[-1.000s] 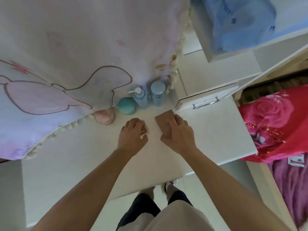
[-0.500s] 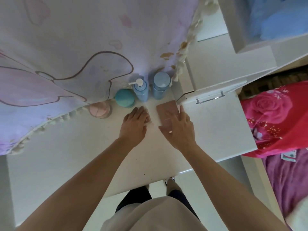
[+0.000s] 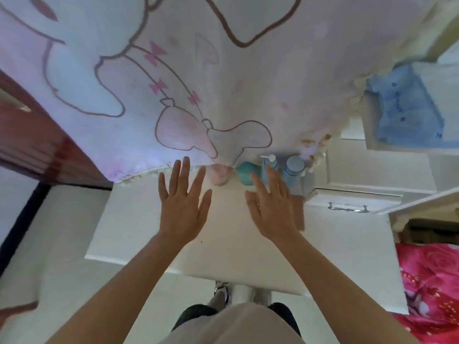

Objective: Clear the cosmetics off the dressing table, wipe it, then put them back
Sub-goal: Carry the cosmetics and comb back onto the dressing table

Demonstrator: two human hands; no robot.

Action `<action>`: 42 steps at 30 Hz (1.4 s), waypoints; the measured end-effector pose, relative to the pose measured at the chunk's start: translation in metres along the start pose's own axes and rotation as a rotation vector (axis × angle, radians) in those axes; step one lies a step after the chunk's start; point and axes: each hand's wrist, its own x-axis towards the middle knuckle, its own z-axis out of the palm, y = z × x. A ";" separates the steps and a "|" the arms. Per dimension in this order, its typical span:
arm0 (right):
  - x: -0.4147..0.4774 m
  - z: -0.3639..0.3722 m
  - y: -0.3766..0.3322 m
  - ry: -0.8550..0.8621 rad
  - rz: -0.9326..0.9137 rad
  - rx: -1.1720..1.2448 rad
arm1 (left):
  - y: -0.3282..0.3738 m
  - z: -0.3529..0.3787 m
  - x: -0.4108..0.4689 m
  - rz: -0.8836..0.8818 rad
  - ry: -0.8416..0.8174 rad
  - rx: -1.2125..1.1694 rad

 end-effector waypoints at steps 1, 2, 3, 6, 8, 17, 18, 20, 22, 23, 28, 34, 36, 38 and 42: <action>0.008 0.002 -0.018 -0.021 -0.058 0.021 | -0.013 -0.016 -0.011 -0.054 0.045 0.043; 0.017 0.003 -0.043 -0.028 -0.126 0.050 | -0.031 -0.037 -0.026 -0.113 0.093 0.090; 0.024 0.005 -0.059 -0.017 -0.160 0.073 | -0.044 -0.051 -0.034 -0.145 0.119 0.118; 0.040 0.007 -0.130 0.014 -0.302 0.145 | -0.088 -0.104 -0.067 -0.295 0.175 0.206; 0.045 0.010 -0.188 0.027 -0.433 0.163 | -0.120 -0.142 -0.094 -0.421 0.232 0.239; -0.019 0.074 -0.503 -0.057 -0.831 0.299 | -0.273 -0.287 -0.324 -0.808 0.429 0.390; -0.035 0.084 -0.539 -0.091 -0.863 0.308 | -0.289 -0.302 -0.354 -0.843 0.436 0.415; -0.069 0.103 -0.608 -0.153 -0.939 0.326 | -0.321 -0.330 -0.415 -0.918 0.437 0.471; -0.103 0.119 -0.669 -0.202 -1.016 0.342 | -0.348 -0.354 -0.469 -1.003 0.441 0.500; -0.118 0.127 -0.696 -0.222 -1.050 0.349 | -0.361 -0.363 -0.492 -1.039 0.449 0.510; -0.171 0.174 -0.800 -0.301 -1.201 0.379 | -0.426 -0.389 -0.574 -1.153 0.420 0.584; -0.186 0.255 -0.896 -0.383 -1.276 0.418 | -0.510 -0.386 -0.623 -1.290 0.398 0.560; -0.184 0.282 -0.937 -0.396 -1.290 0.420 | -0.547 -0.392 -0.632 -1.311 0.366 0.576; -0.179 0.305 -0.980 -0.409 -1.311 0.434 | -0.584 -0.403 -0.641 -1.334 0.358 0.597; -0.161 0.340 -1.078 -0.404 -1.371 0.460 | -0.661 -0.439 -0.658 -1.403 0.331 0.654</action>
